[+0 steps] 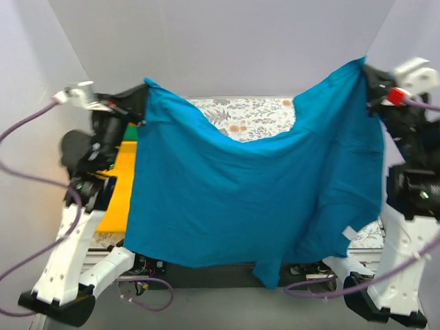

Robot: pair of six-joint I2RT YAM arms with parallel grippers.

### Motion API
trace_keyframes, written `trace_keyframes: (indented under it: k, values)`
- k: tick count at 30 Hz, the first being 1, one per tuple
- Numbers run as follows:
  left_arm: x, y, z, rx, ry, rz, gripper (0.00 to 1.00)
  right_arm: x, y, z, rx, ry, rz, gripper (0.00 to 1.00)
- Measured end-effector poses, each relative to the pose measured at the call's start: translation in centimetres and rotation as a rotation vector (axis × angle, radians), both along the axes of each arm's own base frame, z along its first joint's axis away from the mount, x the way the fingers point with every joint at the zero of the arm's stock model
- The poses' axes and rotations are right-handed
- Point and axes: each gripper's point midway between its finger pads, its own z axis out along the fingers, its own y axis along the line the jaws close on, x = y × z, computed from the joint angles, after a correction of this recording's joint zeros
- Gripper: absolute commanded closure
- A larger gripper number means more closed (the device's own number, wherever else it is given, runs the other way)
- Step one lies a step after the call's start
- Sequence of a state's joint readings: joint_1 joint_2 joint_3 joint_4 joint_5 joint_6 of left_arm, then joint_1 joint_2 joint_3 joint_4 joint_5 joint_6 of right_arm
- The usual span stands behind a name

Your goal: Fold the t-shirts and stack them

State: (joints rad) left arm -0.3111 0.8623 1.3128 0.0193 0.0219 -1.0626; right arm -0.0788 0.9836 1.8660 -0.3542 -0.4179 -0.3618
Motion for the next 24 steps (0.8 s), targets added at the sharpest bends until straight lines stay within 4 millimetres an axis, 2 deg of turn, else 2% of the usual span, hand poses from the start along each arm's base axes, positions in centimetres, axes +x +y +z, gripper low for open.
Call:
trace_keyframes:
  k: [2, 3, 4, 5, 6, 7, 10, 13, 16, 18, 21, 24]
  values:
    - [4.7, -1.2, -6.4, 0.042, 0.153, 0.014, 1.0, 4.8, -0.1, -6.3, 0.008, 0.168, 0.014, 0.99]
    - [6.8, -1.8, -9.8, 0.066, 0.23, 0.018, 1.0, 6.3, -0.2, -8.9, 0.012, 0.232, 0.019, 0.99]
    - [8.4, -2.3, -12.7, 0.084, 0.291, 0.021, 1.0, 8.3, -0.2, -12.4, 0.018, 0.315, 0.026, 0.99]
    - [10.1, -2.8, -16.7, 0.111, 0.377, 0.025, 1.0, 10.1, -0.3, -16.6, 0.025, 0.403, 0.032, 0.99]
    - [11.4, -3.1, -20.5, 0.137, 0.457, 0.028, 1.0, 11.0, -0.3, -19.7, 0.032, 0.473, 0.036, 0.99]
    - [12.6, -3.5, -24.9, 0.168, 0.551, 0.032, 1.0, 12.1, -0.3, -23.8, 0.044, 0.559, 0.039, 0.99]
    - [14.6, -4.0, -32.5, 0.221, 0.724, 0.039, 1.0, 13.5, -0.5, -31.5, 0.066, 0.687, 0.031, 0.99]
    - [17.0, -4.5, -37.2, 0.252, 0.829, 0.05, 1.0, 14.9, -1.0, -37.2, 0.075, 0.748, 0.007, 0.99]
    - [20.2, -5.0, -39.9, 0.268, 0.891, 0.065, 1.0, 17.0, -1.6, -40.6, 0.075, 0.783, -0.02, 0.99]
    - [21.9, -4.8, -41.4, 0.27, 0.918, 0.084, 1.0, 18.6, -2.0, -41.8, 0.068, 0.783, -0.037, 0.99]
    - [23.3, -4.1, -42.7, 0.267, 0.948, 0.108, 1.0, 20.6, -2.7, -43.2, 0.059, 0.8, -0.054, 0.99]
    - [23.8, -3.5, -42.7, 0.259, 0.951, 0.118, 1.0, 21.8, -2.8, -43.5, 0.036, 0.823, -0.025, 0.99]
